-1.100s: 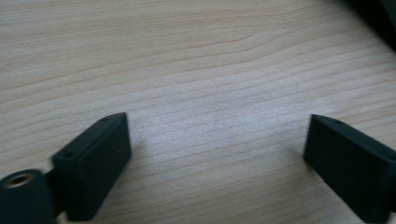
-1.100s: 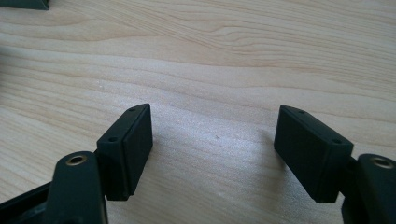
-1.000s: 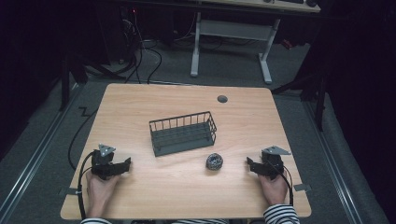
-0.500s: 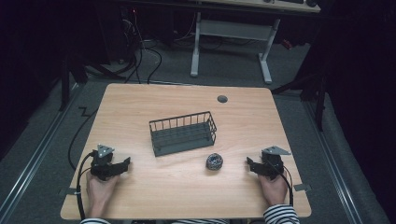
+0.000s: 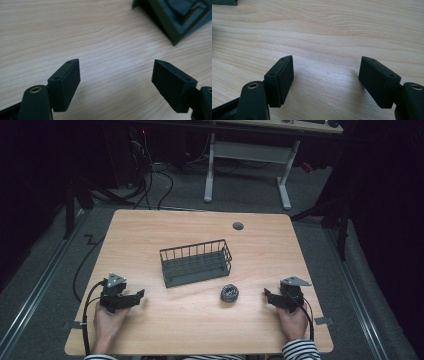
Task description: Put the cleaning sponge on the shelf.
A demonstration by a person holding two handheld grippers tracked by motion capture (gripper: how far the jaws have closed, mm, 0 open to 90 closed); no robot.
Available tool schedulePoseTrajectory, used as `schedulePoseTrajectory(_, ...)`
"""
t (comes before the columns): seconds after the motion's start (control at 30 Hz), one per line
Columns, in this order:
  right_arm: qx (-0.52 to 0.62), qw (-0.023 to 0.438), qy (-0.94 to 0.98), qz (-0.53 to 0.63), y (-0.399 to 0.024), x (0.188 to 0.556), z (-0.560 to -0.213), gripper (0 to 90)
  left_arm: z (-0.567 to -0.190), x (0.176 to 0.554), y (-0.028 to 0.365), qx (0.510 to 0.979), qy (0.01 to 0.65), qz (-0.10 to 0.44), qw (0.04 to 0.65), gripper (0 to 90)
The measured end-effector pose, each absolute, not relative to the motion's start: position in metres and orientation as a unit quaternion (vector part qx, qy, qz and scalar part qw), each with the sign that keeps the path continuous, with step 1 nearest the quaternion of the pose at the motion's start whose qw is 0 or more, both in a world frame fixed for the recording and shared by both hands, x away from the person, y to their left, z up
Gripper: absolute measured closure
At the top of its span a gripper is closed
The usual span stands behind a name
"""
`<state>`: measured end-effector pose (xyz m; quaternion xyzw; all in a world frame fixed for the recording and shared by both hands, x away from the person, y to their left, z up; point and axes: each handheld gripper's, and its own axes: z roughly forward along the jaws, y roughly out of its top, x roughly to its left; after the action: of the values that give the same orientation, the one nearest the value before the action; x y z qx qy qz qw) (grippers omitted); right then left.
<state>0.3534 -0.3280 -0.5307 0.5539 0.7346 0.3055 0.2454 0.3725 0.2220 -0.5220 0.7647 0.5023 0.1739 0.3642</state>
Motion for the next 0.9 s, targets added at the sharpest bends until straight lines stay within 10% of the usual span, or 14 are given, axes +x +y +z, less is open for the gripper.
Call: schedulePoseTrajectory(0.9,0.554,0.245,0.735,0.305,-0.328,0.353,-0.531,28.5,-0.456,0.386,0.191,0.746,0.461,0.125,0.465,20.1)
